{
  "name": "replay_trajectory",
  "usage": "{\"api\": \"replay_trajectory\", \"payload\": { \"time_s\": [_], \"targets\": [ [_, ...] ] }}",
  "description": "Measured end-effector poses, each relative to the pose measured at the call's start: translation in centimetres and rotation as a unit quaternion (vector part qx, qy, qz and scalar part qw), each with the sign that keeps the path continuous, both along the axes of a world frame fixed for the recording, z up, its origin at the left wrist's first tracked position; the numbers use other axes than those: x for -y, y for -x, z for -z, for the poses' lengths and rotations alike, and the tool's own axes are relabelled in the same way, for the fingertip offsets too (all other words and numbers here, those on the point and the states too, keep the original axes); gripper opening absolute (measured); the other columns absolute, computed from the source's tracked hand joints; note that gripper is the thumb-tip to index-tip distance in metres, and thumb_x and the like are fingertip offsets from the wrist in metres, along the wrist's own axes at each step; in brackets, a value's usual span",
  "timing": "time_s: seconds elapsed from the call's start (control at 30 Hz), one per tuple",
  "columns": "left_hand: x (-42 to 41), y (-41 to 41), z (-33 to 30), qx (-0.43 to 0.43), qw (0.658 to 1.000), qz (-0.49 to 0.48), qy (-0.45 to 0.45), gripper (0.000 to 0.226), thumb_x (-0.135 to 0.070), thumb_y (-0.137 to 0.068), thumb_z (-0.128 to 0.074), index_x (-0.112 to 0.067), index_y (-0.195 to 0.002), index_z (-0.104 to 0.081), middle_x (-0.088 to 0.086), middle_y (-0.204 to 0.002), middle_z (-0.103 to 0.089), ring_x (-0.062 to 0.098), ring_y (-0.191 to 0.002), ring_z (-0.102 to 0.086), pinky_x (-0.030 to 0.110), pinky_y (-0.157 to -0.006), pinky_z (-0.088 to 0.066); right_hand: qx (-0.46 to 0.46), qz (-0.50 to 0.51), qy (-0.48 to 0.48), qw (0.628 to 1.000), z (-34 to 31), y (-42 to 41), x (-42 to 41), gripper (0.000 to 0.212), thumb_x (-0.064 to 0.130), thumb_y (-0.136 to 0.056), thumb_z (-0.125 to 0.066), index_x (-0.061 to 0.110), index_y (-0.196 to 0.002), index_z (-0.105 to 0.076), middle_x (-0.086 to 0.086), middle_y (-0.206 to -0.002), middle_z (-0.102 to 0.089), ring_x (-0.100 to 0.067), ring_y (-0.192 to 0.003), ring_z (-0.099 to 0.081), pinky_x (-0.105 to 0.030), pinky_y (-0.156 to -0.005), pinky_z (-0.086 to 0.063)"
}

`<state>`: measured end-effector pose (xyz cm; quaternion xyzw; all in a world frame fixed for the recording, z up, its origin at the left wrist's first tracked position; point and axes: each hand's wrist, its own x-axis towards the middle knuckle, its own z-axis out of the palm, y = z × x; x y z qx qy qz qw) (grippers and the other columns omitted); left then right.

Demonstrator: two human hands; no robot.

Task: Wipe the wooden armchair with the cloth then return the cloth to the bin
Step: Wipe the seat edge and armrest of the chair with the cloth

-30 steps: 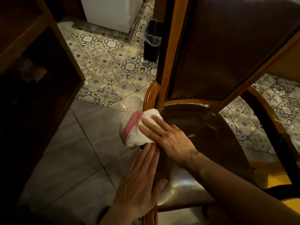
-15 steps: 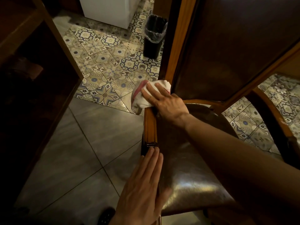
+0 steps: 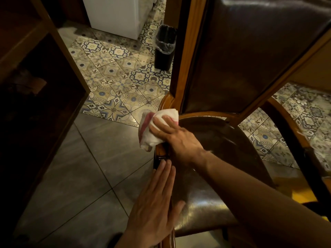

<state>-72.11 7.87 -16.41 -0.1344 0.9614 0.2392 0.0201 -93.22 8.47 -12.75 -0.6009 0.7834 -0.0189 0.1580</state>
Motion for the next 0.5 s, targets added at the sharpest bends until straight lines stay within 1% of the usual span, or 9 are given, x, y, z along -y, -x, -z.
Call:
{"api": "replay_trajectory", "payload": {
  "time_s": [0.07, 0.17, 0.2, 0.3, 0.37, 0.4, 0.43, 0.47, 0.5],
  "targets": [
    [0.1, -0.1, 0.0, -0.001, 1.000, -0.001, -0.003, 0.080, -0.064, -0.100, -0.025, -0.018, -0.159, 0.003, 0.000, -0.168, 0.012, 0.016, -0.153, 0.010, 0.031, -0.120, 0.002, 0.013, -0.015, -0.010, 1.000, -0.4, -0.9, -0.9, 0.090, 0.015, -0.089, -0.065, 0.035, -0.157, -0.010, 0.011, -0.166, 0.001, -0.023, -0.152, 0.006, -0.051, -0.111, -0.036],
    [-0.1, -0.9, -1.9, -0.017, 1.000, 0.007, -0.012, 0.078, -0.068, -0.099, -0.016, -0.025, -0.157, 0.014, -0.007, -0.164, 0.027, 0.010, -0.150, 0.021, 0.031, -0.121, 0.014, 0.032, -0.014, 0.001, 0.999, -2.4, -2.9, -3.4, 0.091, 0.010, -0.089, -0.064, 0.036, -0.157, -0.010, 0.013, -0.166, 0.001, -0.020, -0.151, 0.007, -0.052, -0.109, -0.038],
    [0.2, -0.8, -1.8, -0.021, 1.000, 0.006, -0.019, 0.077, -0.069, -0.098, -0.014, -0.027, -0.156, 0.014, -0.008, -0.163, 0.028, 0.008, -0.149, 0.024, 0.030, -0.120, 0.017, 0.036, -0.013, 0.000, 0.999, -2.2, -3.2, -3.6, 0.092, 0.008, -0.088, -0.064, 0.036, -0.157, -0.010, 0.015, -0.165, 0.001, -0.020, -0.151, 0.007, -0.051, -0.109, -0.039],
    [1.8, -0.9, -2.7, -0.025, 0.999, 0.034, -0.031, 0.071, -0.070, -0.097, -0.009, -0.033, -0.155, 0.005, -0.017, -0.161, 0.021, -0.002, -0.145, 0.025, 0.030, -0.118, 0.012, 0.038, 0.004, -0.005, 0.999, -3.0, -3.9, -4.3, 0.096, 0.005, -0.087, -0.067, 0.038, -0.157, -0.010, 0.017, -0.164, 0.000, -0.017, -0.151, 0.007, -0.049, -0.112, -0.035],
    [2.8, -1.5, -3.7, -0.033, 0.997, 0.049, -0.041, 0.066, -0.069, -0.097, -0.012, -0.039, -0.155, -0.006, -0.023, -0.162, 0.008, -0.009, -0.145, 0.015, 0.024, -0.118, 0.001, 0.060, 0.025, 0.006, 0.998, -3.8, -4.4, -4.6, 0.091, 0.006, -0.088, -0.067, 0.037, -0.156, -0.015, 0.016, -0.165, -0.006, -0.016, -0.151, 0.003, -0.049, -0.114, -0.033],
    [3.1, -1.9, -3.8, -0.044, 0.997, 0.041, -0.043, 0.062, -0.067, -0.098, -0.017, -0.041, -0.154, -0.018, -0.024, -0.162, -0.008, -0.012, -0.145, 0.003, 0.021, -0.117, -0.008, 0.082, 0.036, 0.012, 0.996, -3.7, -4.8, -4.7, 0.086, 0.007, -0.089, -0.066, 0.037, -0.155, -0.020, 0.015, -0.164, -0.012, -0.015, -0.151, -0.001, -0.048, -0.116, -0.030],
    [3.4, -2.2, -4.0, -0.051, 0.997, 0.026, -0.046, 0.056, -0.065, -0.098, -0.023, -0.043, -0.149, -0.030, -0.025, -0.156, -0.027, -0.012, -0.142, -0.013, 0.019, -0.115, -0.017, 0.107, 0.054, 0.021, 0.993, -3.5, -5.2, -5.0, 0.080, 0.009, -0.089, -0.067, 0.036, -0.154, -0.027, 0.013, -0.163, -0.018, -0.014, -0.151, -0.006, -0.046, -0.117, -0.028],
    [3.6, -2.4, -4.3, -0.056, 0.997, 0.002, -0.045, 0.048, -0.063, -0.098, -0.029, -0.045, -0.141, -0.041, -0.026, -0.144, -0.044, -0.011, -0.133, -0.030, 0.018, -0.109, -0.026, 0.128, 0.077, 0.032, 0.988, -3.3, -5.7, -5.4, 0.075, 0.011, -0.090, -0.067, 0.035, -0.152, -0.034, 0.011, -0.161, -0.026, -0.013, -0.150, -0.013, -0.044, -0.118, -0.026],
    [3.8, -2.6, -4.6, -0.060, 0.997, -0.020, -0.036, 0.039, -0.061, -0.097, -0.034, -0.046, -0.131, -0.046, -0.024, -0.130, -0.052, -0.007, -0.121, -0.042, 0.018, -0.101, -0.033, 0.150, 0.108, 0.041, 0.982, -3.1, -6.1, -5.7, 0.069, 0.014, -0.089, -0.069, 0.035, -0.149, -0.041, 0.009, -0.158, -0.036, -0.014, -0.148, -0.022, -0.042, -0.118, -0.028]
  ]
}}
